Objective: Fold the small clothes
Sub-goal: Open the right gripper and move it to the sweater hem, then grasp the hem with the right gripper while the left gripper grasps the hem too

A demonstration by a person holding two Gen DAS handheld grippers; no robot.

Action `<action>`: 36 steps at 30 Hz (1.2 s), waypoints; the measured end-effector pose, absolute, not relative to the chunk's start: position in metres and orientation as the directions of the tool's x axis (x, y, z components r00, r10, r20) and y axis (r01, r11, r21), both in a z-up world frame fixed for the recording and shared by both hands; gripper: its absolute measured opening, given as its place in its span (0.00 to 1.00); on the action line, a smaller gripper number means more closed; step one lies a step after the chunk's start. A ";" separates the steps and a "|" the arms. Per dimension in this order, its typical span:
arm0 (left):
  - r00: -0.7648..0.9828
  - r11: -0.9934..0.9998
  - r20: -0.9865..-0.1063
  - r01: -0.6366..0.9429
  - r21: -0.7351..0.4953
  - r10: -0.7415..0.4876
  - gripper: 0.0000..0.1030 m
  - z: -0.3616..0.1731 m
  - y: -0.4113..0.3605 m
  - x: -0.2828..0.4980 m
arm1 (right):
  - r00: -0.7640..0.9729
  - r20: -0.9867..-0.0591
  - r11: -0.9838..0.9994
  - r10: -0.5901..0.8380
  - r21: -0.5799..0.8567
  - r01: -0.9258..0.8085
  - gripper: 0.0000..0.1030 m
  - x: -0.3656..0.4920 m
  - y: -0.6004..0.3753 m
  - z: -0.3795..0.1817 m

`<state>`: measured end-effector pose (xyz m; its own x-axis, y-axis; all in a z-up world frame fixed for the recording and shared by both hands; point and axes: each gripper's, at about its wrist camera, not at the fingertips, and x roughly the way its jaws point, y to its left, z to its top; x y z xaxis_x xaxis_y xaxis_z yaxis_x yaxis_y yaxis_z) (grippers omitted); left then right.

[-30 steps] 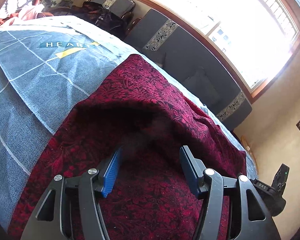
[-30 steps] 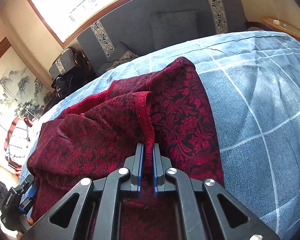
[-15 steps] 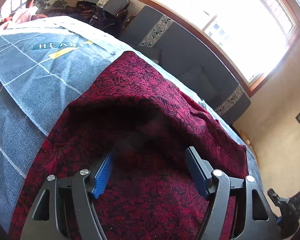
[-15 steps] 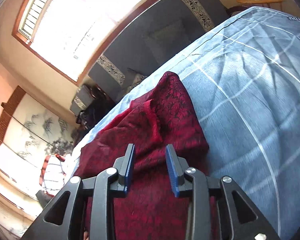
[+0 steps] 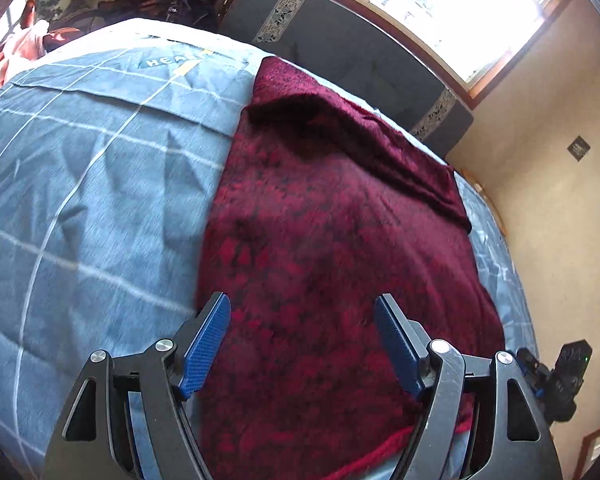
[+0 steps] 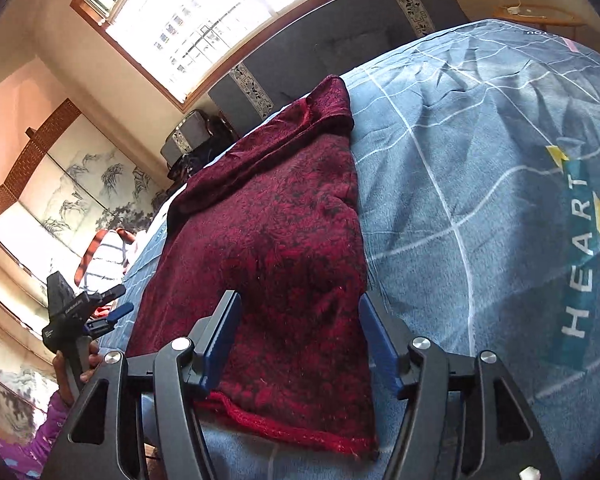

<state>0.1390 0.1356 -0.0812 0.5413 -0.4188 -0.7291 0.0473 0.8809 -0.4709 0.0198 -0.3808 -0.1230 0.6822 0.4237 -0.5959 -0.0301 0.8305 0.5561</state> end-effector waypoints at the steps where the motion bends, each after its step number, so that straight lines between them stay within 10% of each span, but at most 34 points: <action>1: 0.530 0.883 -0.739 0.042 -0.467 -0.416 0.72 -0.086 0.141 0.128 | 0.677 -0.609 0.838 0.413 0.545 -0.022 0.59 0.017 -0.380 -0.126; 18: 0.443 0.753 -0.651 0.092 -0.651 -0.617 0.72 -0.105 0.163 0.062 | 0.633 -0.617 0.823 0.468 0.565 -0.057 0.59 0.001 -0.354 -0.143; 25: 0.451 0.782 -0.661 0.155 -0.604 -0.600 0.54 -0.103 0.149 0.073 | 0.650 -0.621 0.822 0.439 0.569 -0.012 0.14 0.000 -0.366 -0.150; 36: 0.476 0.835 -0.709 0.109 -0.540 -0.521 0.56 -0.101 0.156 0.080 | 0.639 -0.592 0.782 0.491 0.622 -0.025 0.30 0.004 -0.372 -0.151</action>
